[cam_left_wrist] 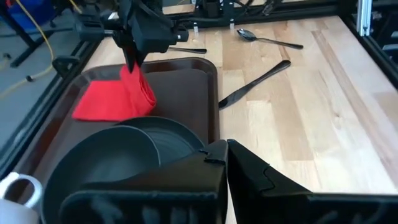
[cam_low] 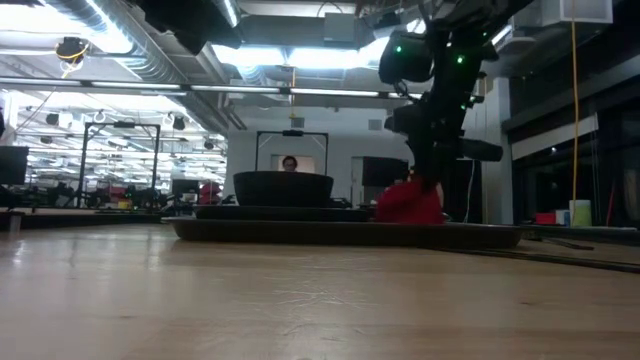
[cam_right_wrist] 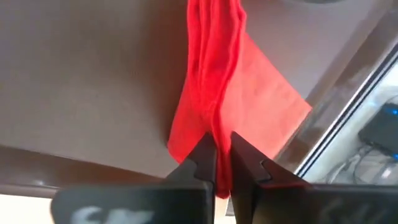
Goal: Set up tray
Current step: Put the red napkin on the brown serving tray to the top right of the black plate
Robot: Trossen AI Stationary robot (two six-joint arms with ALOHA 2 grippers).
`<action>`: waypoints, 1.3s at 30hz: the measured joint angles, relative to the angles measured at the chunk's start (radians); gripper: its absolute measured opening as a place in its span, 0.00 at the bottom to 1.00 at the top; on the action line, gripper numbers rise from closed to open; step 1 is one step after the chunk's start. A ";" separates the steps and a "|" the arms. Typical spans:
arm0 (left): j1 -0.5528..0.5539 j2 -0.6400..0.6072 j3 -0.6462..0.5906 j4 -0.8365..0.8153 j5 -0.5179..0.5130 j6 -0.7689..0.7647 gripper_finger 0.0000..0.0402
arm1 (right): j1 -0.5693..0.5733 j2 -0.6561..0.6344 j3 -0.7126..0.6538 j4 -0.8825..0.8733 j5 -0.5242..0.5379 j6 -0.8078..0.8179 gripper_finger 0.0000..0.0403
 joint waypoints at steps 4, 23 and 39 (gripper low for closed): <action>0.000 0.000 0.000 0.000 0.000 -0.057 0.01 | -0.001 0.007 0.000 -0.006 0.009 0.000 0.05; 0.000 0.000 0.000 0.000 0.000 -0.063 0.01 | -0.001 0.000 0.000 -0.097 -0.051 0.128 0.20; 0.000 0.000 0.000 0.001 0.000 -0.063 0.01 | -0.001 0.000 0.000 -0.098 -0.240 0.233 0.21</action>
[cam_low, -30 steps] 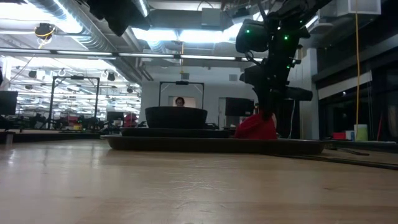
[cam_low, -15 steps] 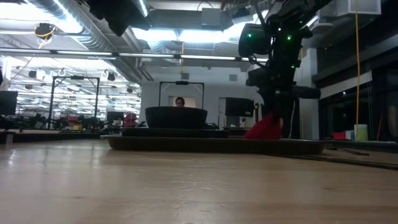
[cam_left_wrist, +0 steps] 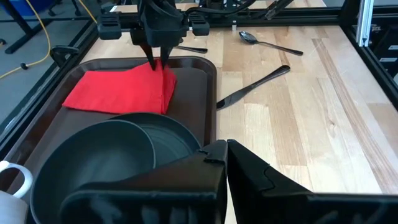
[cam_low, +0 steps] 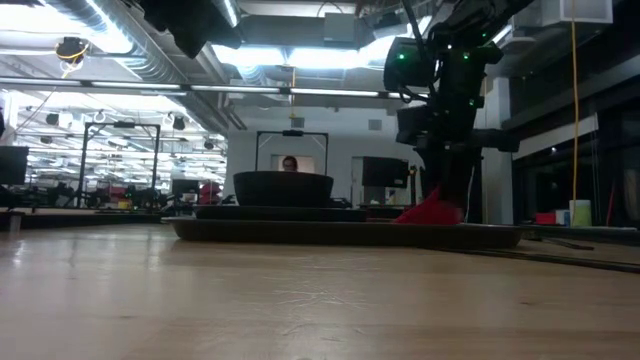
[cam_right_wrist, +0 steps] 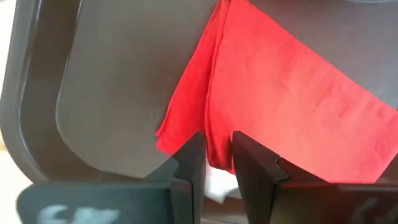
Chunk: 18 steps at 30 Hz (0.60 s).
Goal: Set up tray
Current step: Put the red napkin on the brown serving tray to the top right of the black plate
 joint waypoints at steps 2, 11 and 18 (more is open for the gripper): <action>0.000 0.000 0.000 0.000 0.000 0.000 0.01 | 0.000 0.000 0.000 0.000 0.000 0.000 0.21; 0.000 0.000 0.000 0.000 0.000 0.000 0.01 | 0.000 0.000 0.000 -0.027 0.007 0.000 0.21; 0.000 0.000 0.000 0.000 0.000 0.000 0.01 | 0.000 0.000 0.000 -0.079 0.031 0.004 0.21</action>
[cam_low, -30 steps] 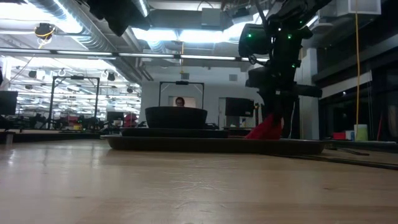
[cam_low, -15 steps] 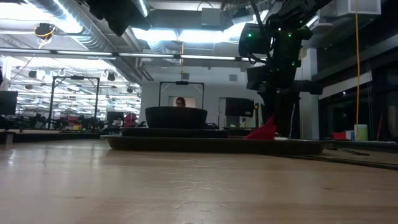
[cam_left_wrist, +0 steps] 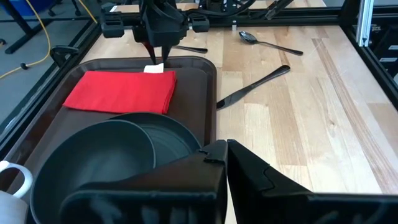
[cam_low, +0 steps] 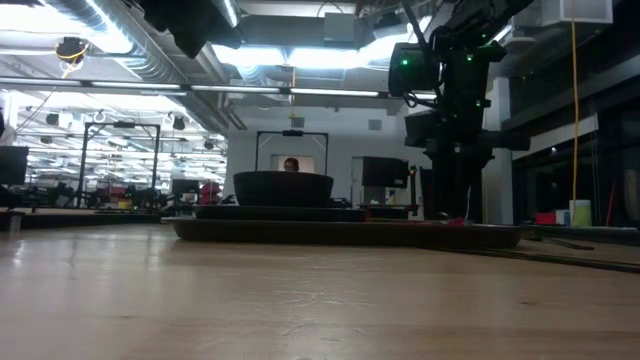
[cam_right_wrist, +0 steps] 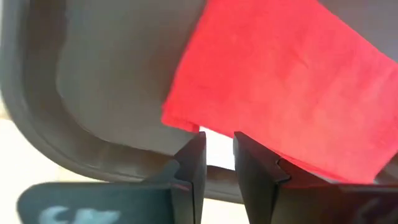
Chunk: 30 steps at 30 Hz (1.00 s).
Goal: Set up tray
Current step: Put the red napkin on the brown serving tray to the top right of the black plate, then put the black fork on the red napkin
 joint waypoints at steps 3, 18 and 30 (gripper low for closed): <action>0.000 0.000 0.000 0.000 0.000 0.000 0.01 | 0.001 0.000 0.000 0.001 -0.006 0.002 0.21; 0.000 0.000 0.000 0.010 -0.001 0.029 0.00 | 0.020 -0.027 0.223 -0.220 0.024 0.310 0.11; 0.002 -0.059 -0.043 0.025 -0.005 0.193 0.01 | 0.141 -0.254 0.227 -0.218 0.128 0.505 0.01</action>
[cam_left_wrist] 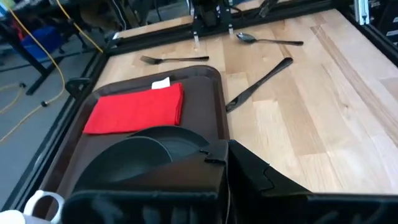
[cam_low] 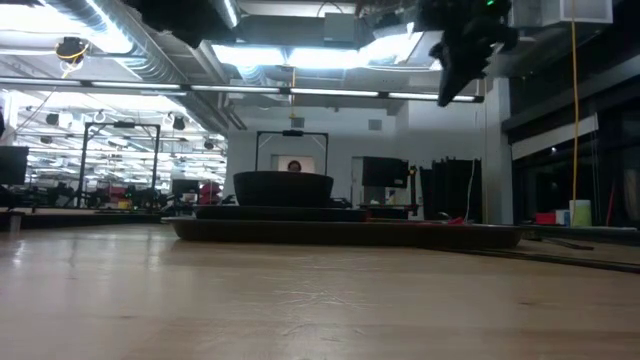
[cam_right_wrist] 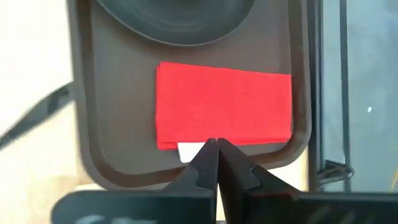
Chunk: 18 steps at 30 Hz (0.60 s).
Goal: Set up tray
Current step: Put the black fork on the red napkin
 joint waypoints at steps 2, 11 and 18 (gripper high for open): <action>0.003 -0.030 -0.045 0.046 -0.002 0.004 0.01 | 0.017 -0.044 -0.042 0.022 0.012 0.042 0.02; 0.071 -0.167 -0.251 0.225 0.004 0.049 0.01 | 0.056 -0.235 -0.302 0.137 0.088 0.266 0.02; 0.137 -0.244 -0.323 0.242 0.004 0.027 0.01 | 0.056 -0.303 -0.434 0.146 0.107 0.443 0.05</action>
